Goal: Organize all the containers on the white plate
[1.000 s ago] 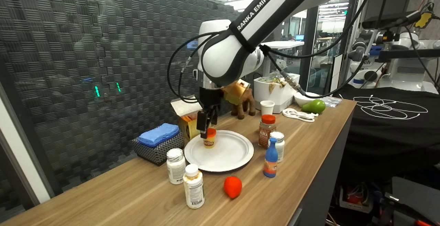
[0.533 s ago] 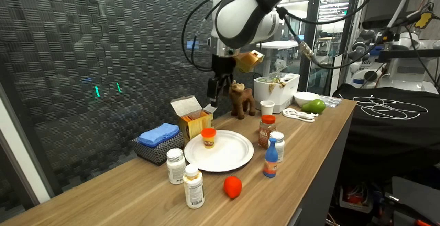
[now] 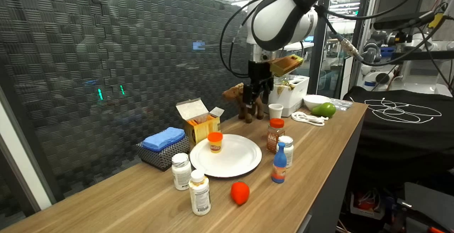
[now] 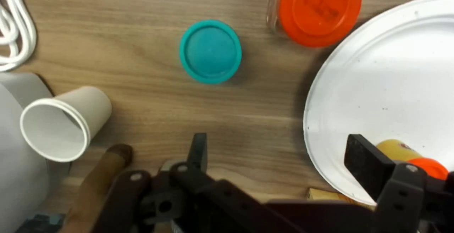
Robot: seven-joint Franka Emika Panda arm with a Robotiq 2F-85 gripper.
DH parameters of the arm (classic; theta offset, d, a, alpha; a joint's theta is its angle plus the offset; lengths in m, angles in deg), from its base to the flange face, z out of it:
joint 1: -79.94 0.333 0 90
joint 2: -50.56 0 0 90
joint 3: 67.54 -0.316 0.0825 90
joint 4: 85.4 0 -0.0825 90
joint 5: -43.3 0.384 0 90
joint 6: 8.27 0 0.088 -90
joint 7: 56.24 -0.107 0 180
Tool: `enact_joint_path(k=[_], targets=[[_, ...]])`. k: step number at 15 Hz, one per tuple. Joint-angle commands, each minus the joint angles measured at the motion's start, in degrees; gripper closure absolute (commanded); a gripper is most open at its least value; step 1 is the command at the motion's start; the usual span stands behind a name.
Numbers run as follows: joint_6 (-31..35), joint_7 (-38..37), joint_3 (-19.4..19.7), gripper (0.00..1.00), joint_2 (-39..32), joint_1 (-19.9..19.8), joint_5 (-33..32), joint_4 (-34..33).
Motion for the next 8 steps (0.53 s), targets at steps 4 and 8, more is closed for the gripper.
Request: enact_joint_path(k=[4,8], targets=[[1.1,-9.2,2.4,0.0,1.9,0.6,-0.8,5.9],[2.7,-13.1,3.5,0.0,0.7,0.6,-1.2,6.7]])
